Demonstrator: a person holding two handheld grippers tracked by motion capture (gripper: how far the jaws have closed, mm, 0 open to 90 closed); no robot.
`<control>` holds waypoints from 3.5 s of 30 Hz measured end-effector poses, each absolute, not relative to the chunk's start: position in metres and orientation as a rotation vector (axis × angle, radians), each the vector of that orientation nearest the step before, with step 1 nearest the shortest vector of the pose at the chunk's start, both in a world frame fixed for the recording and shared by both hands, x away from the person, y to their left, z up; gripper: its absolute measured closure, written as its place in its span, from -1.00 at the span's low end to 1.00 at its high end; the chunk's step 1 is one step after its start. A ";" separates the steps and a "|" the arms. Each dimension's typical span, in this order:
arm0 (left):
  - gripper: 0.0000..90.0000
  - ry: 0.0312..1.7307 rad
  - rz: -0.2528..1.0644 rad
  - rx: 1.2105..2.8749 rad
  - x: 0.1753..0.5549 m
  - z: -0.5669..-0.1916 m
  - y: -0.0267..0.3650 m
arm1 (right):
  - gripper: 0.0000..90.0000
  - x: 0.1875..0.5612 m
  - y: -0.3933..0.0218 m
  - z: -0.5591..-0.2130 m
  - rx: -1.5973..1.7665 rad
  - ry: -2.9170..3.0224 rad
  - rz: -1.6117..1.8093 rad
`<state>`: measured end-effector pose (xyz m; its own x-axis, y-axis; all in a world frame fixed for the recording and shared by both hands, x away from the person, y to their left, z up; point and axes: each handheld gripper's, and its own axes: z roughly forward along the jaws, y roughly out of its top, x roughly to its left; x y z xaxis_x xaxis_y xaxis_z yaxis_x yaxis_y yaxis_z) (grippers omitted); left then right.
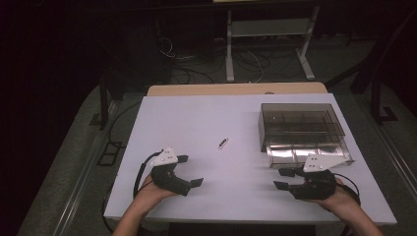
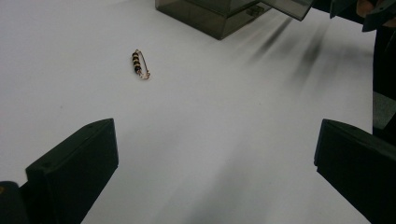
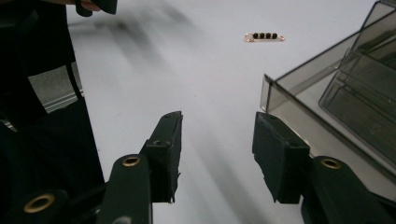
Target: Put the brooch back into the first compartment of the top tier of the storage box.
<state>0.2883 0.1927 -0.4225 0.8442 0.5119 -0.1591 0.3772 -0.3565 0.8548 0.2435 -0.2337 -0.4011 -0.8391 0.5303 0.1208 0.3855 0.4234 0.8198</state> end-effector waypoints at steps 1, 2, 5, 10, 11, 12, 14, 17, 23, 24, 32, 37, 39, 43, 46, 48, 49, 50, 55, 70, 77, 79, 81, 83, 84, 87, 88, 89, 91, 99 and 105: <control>-1.00 0.656 0.162 1.987 0.288 -0.423 0.193 | 0.12 0.243 -0.234 -0.403 0.816 2.513 1.385; -1.00 0.658 0.160 1.986 0.288 -0.423 0.192 | 0.10 0.243 -0.235 -0.405 0.820 2.515 1.384; -1.00 0.658 0.161 1.989 0.288 -0.423 0.191 | 0.03 0.241 -0.236 -0.412 0.820 2.518 1.363; -1.00 0.655 0.159 1.994 0.289 -0.424 0.191 | -0.08 0.240 -0.236 -0.425 0.830 2.529 1.327; -1.00 0.655 0.158 1.994 0.289 -0.424 0.191 | -0.12 0.239 -0.236 -0.428 0.826 2.529 1.313; -1.00 0.656 0.159 1.995 0.289 -0.424 0.191 | -0.15 0.239 -0.237 -0.430 0.827 2.524 1.307; -1.00 0.657 0.158 1.994 0.289 -0.425 0.190 | -0.18 0.239 -0.239 -0.432 0.844 2.508 1.315; -1.00 0.659 0.157 1.998 0.290 -0.425 0.190 | -0.24 0.238 -0.240 -0.436 0.842 2.488 1.317; -1.00 0.664 0.161 1.996 0.289 -0.425 0.188 | -0.35 0.239 -0.242 -0.439 0.889 2.462 1.336; -1.00 0.665 0.163 1.995 0.289 -0.425 0.187 | -0.35 0.239 -0.242 -0.439 0.890 2.463 1.335; -1.00 0.662 0.153 1.997 0.292 -0.424 0.183 | -0.34 0.239 -0.242 -0.439 0.900 2.457 1.338; -1.00 0.657 0.149 2.003 0.293 -0.424 0.180 | -0.34 0.238 -0.242 -0.438 0.895 2.454 1.344; -1.00 0.649 0.148 2.004 0.294 -0.423 0.178 | -0.33 0.238 -0.241 -0.438 0.896 2.455 1.341; -1.00 0.647 0.144 2.004 0.297 -0.423 0.176 | -0.33 0.237 -0.240 -0.438 0.893 2.458 1.339; -1.00 0.650 0.140 2.004 0.300 -0.424 0.174 | -0.33 0.236 -0.240 -0.437 0.896 2.455 1.341; -1.00 0.647 0.141 2.001 0.302 -0.423 0.173 | -0.33 0.235 -0.239 -0.438 0.902 2.454 1.342; -1.00 0.647 0.139 2.002 0.303 -0.423 0.172 | -0.33 0.234 -0.239 -0.438 0.903 2.451 1.342; -1.00 0.646 0.139 2.002 0.304 -0.423 0.171 | -0.33 0.234 -0.239 -0.438 0.905 2.449 1.343; -1.00 0.646 0.138 2.004 0.309 -0.423 0.168 | -0.32 0.233 -0.240 -0.438 0.915 2.447 1.349; -0.97 0.667 0.169 1.984 0.324 -0.419 0.165 | -0.32 0.232 -0.239 -0.438 0.901 2.450 1.347; -0.83 0.672 0.185 1.998 0.331 -0.419 0.162 | -0.32 0.232 -0.240 -0.438 0.904 2.446 1.347; -0.75 0.675 0.190 1.993 0.333 -0.419 0.161 | -0.32 0.232 -0.240 -0.438 0.905 2.446 1.346; -0.70 0.675 0.200 1.997 0.336 -0.418 0.161 | -0.32 0.232 -0.240 -0.438 0.906 2.448 1.344; -0.66 0.683 0.207 1.997 0.338 -0.417 0.161 | -0.32 0.231 -0.240 -0.438 0.905 2.446 1.343; -0.64 0.688 0.210 1.995 0.339 -0.417 0.160 | -0.32 0.231 -0.240 -0.438 0.905 2.444 1.344; -0.56 0.693 0.217 1.989 0.342 -0.416 0.160 | -0.32 0.231 -0.241 -0.437 0.908 2.437 1.348; -0.54 0.696 0.220 1.987 0.342 -0.417 0.160 | -0.32 0.231 -0.241 -0.437 0.907 2.436 1.348; -0.51 0.698 0.220 1.985 0.343 -0.417 0.160 | -0.32 0.231 -0.241 -0.437 0.908 2.438 1.347; -0.46 0.707 0.225 1.984 0.344 -0.417 0.161 | -0.32 0.231 -0.240 -0.438 0.907 2.439 1.345; -0.22 0.728 0.228 1.977 0.352 -0.414 0.159 | -0.32 0.231 -0.241 -0.437 0.912 2.434 1.348; -0.05 0.719 0.225 1.975 0.359 -0.412 0.153 | -0.32 0.231 -0.240 -0.437 0.904 2.437 1.345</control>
<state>0.3585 0.1532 -0.4122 0.8073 0.5732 -0.1405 0.3912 -0.3415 0.8546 0.2307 -0.2398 -0.4370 -0.7885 0.6063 0.1030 0.4104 0.3940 0.8224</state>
